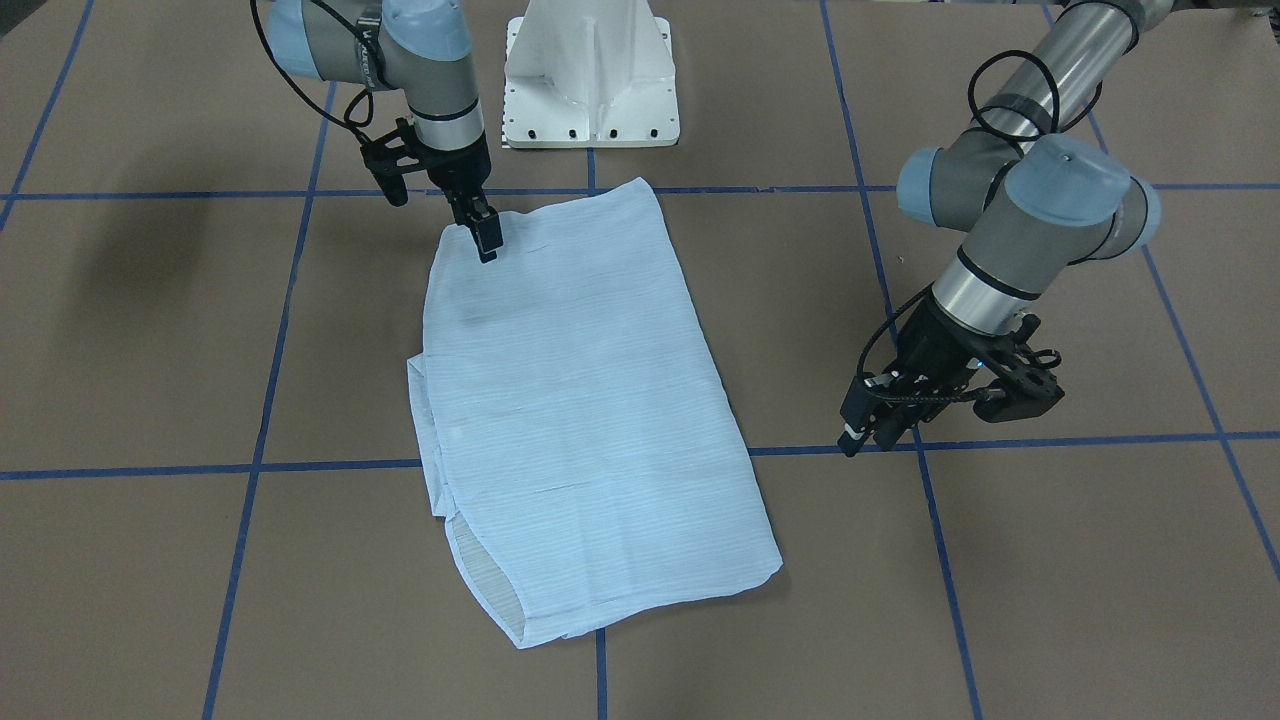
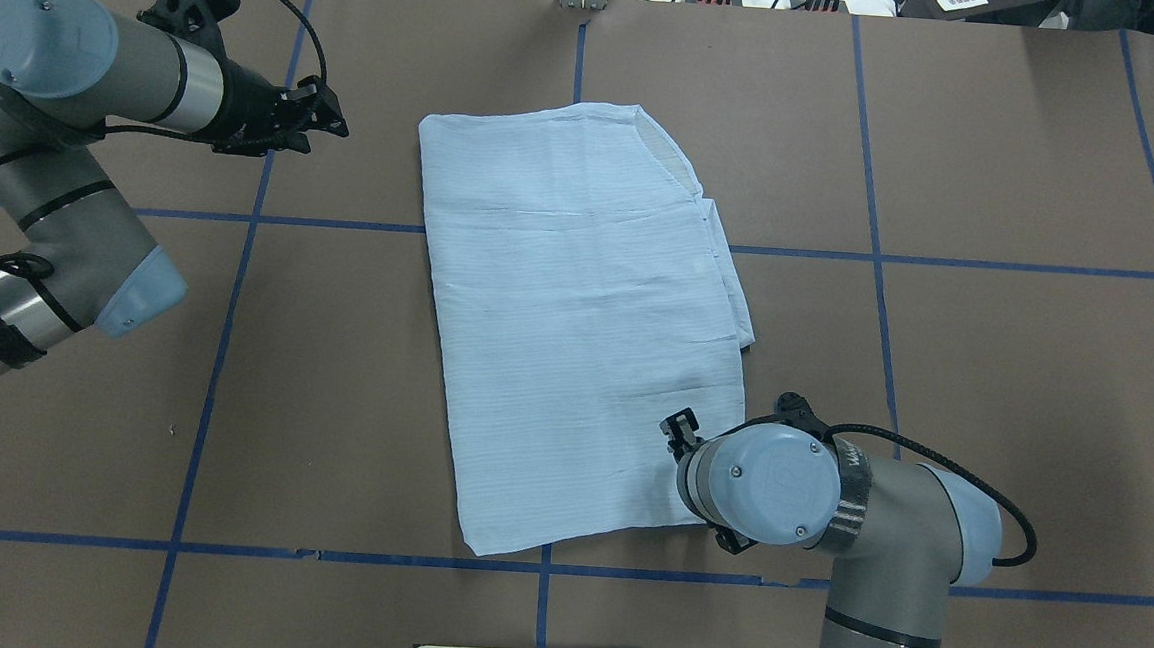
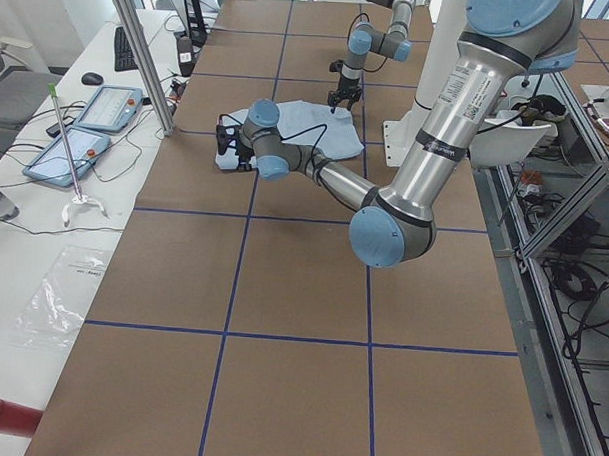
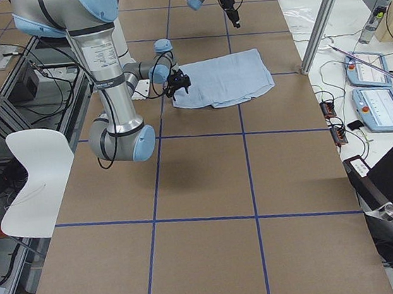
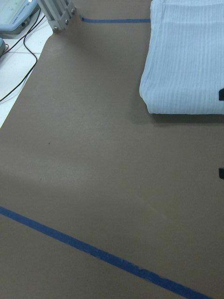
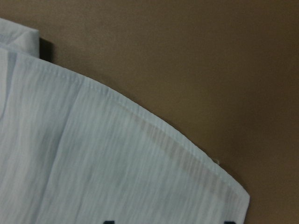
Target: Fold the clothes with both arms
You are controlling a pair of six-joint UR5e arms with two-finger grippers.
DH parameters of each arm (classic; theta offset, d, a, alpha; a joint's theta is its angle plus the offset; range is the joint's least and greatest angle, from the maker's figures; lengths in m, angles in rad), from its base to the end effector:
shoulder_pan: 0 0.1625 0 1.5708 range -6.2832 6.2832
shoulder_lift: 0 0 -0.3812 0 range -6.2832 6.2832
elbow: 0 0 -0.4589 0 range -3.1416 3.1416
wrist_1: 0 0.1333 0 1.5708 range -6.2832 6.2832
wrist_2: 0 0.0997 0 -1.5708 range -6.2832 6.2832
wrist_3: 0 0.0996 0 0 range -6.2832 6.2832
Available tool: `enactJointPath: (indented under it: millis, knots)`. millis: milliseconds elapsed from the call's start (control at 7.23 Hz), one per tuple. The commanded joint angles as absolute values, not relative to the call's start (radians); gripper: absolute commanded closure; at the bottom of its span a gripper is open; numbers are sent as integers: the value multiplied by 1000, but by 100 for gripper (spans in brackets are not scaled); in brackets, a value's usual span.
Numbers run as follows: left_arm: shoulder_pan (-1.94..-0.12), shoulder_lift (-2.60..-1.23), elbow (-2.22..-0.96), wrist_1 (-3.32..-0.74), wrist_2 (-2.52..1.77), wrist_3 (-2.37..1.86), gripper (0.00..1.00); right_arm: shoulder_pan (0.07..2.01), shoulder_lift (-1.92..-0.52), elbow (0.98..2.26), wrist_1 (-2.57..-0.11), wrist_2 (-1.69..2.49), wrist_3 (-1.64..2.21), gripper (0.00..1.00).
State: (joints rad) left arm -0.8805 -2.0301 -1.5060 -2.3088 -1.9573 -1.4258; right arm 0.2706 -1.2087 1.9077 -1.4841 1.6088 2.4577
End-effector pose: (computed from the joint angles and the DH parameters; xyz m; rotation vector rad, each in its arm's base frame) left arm 0.3837 -0.6150 0.2767 0.2502 1.1505 -0.4309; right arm -0.5697 -0.2925 0.2235 -0.2873 -0.7774 1.0797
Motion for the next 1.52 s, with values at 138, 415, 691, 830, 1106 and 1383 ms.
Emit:
enactJointPath:
  millis: [138, 415, 691, 830, 1106, 1383]
  knots:
    - [-881, -2033, -1511, -2298, -1957, -1427, 43, 262, -1258, 1904, -1366, 1617, 2457, 15]
    - [-881, -2033, -1511, -2298, -1957, -1427, 43, 253, -1264, 1896, -1364, 1617, 2468, 16]
    - [-881, -2034, -1513, -2298, -1957, -1437, 42, 252, -1261, 1898, -1365, 1617, 2468, 29]
    - [-881, -2034, -1514, -2298, -1957, -1437, 42, 249, -1264, 1896, -1365, 1614, 2470, 46]
    - [-881, -2034, -1514, -2298, -1957, -1437, 42, 250, -1261, 1908, -1370, 1615, 2467, 100]
    - [-881, -2034, -1517, -2298, -1957, -1437, 42, 250, -1258, 1904, -1368, 1614, 2462, 100]
